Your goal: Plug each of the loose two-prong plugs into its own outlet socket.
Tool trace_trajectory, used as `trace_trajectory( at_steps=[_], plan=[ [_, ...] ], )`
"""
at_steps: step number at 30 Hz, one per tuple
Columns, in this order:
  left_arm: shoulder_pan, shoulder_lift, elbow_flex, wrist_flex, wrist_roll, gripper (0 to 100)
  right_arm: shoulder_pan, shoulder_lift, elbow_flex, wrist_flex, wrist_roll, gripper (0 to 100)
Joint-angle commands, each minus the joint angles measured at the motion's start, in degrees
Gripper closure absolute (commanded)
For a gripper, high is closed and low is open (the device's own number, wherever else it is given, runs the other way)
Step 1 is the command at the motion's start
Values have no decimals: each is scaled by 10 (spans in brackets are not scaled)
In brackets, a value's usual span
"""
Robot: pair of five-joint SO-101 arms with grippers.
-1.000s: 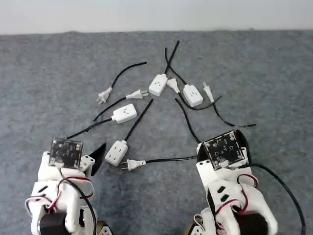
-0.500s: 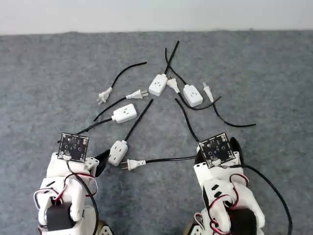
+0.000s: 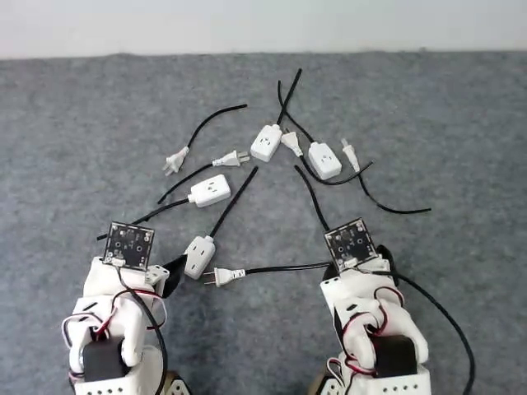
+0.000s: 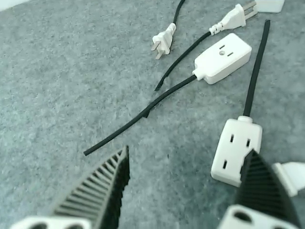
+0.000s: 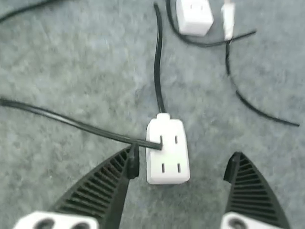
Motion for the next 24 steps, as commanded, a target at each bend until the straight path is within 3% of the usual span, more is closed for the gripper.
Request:
trace_trajectory(
  at_steps=[1, 24],
  plan=[
    [2, -10, -6, -21, -4, 633, 5, -7, 1, -13, -5, 702],
    [2, -10, 69, -37, -28, 633, 6, -1, 92, -80, -3, 702]
  ],
)
